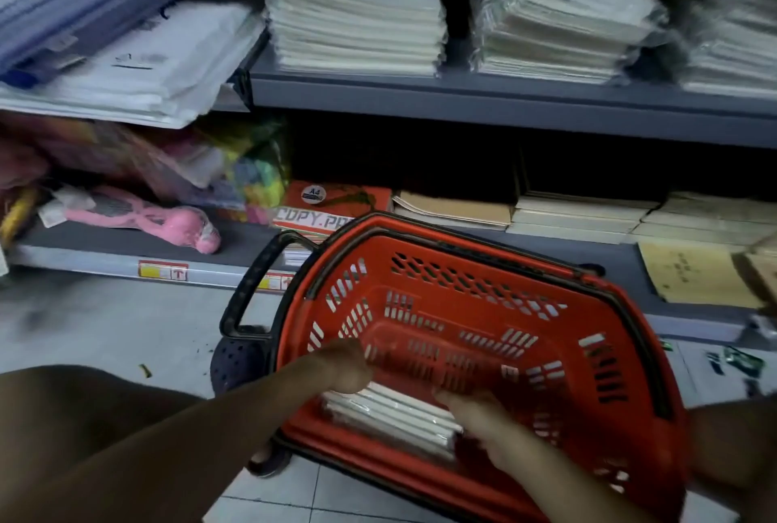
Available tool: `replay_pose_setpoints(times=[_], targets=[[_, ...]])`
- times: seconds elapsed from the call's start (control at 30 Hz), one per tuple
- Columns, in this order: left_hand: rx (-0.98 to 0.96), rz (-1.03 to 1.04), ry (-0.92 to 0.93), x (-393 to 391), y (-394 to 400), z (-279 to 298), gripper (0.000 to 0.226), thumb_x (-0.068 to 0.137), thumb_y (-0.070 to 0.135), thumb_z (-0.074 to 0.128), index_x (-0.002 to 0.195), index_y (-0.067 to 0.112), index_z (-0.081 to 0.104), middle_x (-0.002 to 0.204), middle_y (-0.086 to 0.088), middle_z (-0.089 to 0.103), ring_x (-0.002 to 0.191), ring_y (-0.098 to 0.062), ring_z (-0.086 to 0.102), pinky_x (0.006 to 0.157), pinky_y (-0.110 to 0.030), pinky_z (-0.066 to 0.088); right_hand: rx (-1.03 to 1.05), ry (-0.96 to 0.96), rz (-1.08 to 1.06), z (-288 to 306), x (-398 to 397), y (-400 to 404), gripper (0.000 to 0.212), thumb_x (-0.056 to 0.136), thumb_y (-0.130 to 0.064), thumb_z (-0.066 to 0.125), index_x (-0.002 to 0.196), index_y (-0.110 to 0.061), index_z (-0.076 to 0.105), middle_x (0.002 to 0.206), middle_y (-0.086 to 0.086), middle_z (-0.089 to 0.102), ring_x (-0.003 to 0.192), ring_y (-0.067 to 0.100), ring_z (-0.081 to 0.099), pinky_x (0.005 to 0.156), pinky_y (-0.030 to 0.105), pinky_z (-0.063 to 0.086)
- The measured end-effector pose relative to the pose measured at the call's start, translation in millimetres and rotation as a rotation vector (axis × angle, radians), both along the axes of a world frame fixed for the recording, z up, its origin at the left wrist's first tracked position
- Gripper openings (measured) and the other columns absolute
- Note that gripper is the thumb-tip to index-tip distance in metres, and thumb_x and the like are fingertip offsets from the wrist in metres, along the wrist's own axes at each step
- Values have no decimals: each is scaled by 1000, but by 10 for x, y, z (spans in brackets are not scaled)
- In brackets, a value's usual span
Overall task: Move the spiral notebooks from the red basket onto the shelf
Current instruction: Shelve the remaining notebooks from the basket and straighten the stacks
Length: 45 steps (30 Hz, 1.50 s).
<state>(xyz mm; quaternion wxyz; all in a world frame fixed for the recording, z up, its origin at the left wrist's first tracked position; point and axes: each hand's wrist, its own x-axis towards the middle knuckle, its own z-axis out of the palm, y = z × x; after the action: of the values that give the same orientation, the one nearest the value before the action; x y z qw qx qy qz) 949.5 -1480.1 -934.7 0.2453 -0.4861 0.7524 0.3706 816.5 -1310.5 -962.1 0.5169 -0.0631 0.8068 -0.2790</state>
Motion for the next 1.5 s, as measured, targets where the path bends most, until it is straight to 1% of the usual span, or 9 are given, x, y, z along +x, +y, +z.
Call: replay_pose_setpoints(times=[0.1, 0.27, 0.5, 0.63, 0.8, 0.9, 1.1, 1.3, 1.5], targets=[[41, -56, -61, -20, 13, 93, 38, 94, 24, 51, 119, -2, 61, 120, -18, 66, 109, -32, 66, 82, -33, 53, -9, -27, -88, -161, 72, 9, 33, 86, -28, 73, 115, -11, 71, 114, 6, 72, 108, 25, 67, 95, 35, 53], [90, 100, 13, 18, 23, 191, 30, 78, 12, 53, 101, -1, 67, 90, -8, 66, 69, -18, 60, 53, -21, 45, -3, -126, -283, -150, 42, 83, 19, 84, -13, 74, 99, -2, 74, 93, 14, 74, 69, 24, 66, 53, 28, 52], [128, 479, 405, 148, 185, 520, 16, 80, 1, 68, 93, 2, 77, 74, 1, 73, 53, 3, 57, 45, -8, 40, -203, -117, -476, 438, 24, 197, 18, 84, 9, 66, 92, -7, 64, 89, 12, 68, 84, 27, 64, 75, 43, 56], [238, 567, 619, 283, 240, 853, 16, 76, 3, 78, 88, 14, 78, 83, 1, 76, 79, -8, 68, 65, -14, 47, -415, -120, -494, 927, -21, 271, 19, 83, 18, 60, 92, 4, 69, 89, 15, 75, 83, 24, 70, 66, 36, 60], [540, 804, 906, 382, 304, 1068, 42, 72, -3, 78, 112, -4, 64, 100, -14, 73, 98, -24, 67, 89, -35, 52, -627, -133, -499, 1410, -86, 359, 24, 84, 8, 65, 108, 12, 65, 97, 20, 76, 83, 24, 75, 66, 33, 56], [721, 704, 1036, 467, 343, 1193, 46, 76, -3, 70, 121, -11, 62, 120, -19, 70, 117, -31, 64, 106, -44, 46, -706, -123, -446, 1658, 10, 392, 14, 86, 5, 65, 100, 3, 68, 88, 12, 78, 73, 16, 75, 69, 33, 50], [778, 479, 1162, 605, 337, 1407, 62, 76, -2, 62, 137, 11, 56, 135, -13, 63, 118, -25, 64, 91, -33, 51, -845, -43, -372, 1944, 103, 444, 32, 87, 6, 65, 116, -7, 57, 97, 8, 78, 98, 29, 72, 92, 48, 54], [847, 418, 1284, 613, 241, 1677, 72, 75, 1, 66, 139, 32, 56, 141, -7, 60, 119, -34, 64, 99, -53, 51, -1022, 26, -183, 2183, 100, 362, 38, 91, -3, 59, 121, -24, 48, 105, 10, 75, 57, 39, 66, 46, 41, 56], [823, 237, 1337, 706, 50, 1823, 62, 96, -13, 44, 141, 29, 53, 129, -8, 65, 98, -27, 71, 72, -42, 63, -1111, 71, -81, 2272, 118, 178, 55, 90, -9, 60, 131, -41, 41, 108, 16, 73, 50, 41, 60, 43, 43, 55]])
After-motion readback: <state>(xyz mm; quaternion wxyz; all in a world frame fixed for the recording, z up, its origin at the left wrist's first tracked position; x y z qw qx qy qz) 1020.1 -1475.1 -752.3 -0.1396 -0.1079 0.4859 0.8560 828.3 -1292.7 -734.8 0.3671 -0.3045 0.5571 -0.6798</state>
